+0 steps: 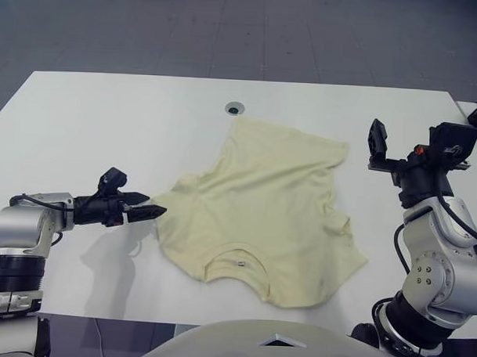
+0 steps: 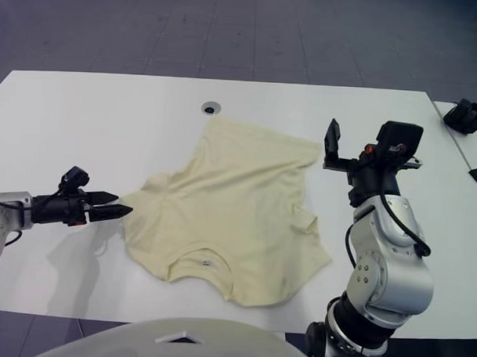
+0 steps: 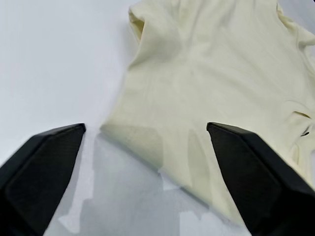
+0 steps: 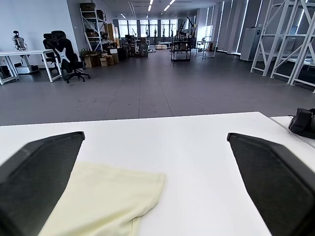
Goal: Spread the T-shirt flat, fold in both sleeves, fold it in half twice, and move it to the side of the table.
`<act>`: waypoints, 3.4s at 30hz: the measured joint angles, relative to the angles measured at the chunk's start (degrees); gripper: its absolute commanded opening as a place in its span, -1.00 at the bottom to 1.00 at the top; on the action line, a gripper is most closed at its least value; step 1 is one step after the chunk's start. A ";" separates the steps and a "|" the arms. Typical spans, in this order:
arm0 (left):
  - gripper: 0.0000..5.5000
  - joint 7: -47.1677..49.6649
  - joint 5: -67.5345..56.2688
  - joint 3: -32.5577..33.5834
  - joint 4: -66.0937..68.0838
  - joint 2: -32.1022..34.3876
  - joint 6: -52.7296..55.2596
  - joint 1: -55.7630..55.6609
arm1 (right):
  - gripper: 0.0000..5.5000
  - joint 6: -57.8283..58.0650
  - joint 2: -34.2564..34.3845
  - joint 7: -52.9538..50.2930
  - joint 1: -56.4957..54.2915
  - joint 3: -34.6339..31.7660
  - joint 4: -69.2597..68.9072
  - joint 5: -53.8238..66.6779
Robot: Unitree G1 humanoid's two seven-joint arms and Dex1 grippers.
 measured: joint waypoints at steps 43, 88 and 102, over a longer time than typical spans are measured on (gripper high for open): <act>-0.99 22.31 1.09 1.53 -5.15 -3.60 -0.39 -3.13 | 0.96 17.54 1.32 5.71 19.62 -7.79 -7.21 11.65; 0.04 32.74 -7.00 -4.84 -25.67 -13.48 14.99 -15.12 | 0.96 15.02 5.64 -1.03 14.34 -1.10 -5.17 10.66; 0.93 33.25 1.51 -14.68 -10.72 -17.43 5.91 -15.68 | 0.96 14.94 5.43 -1.16 14.01 -1.17 -4.95 10.59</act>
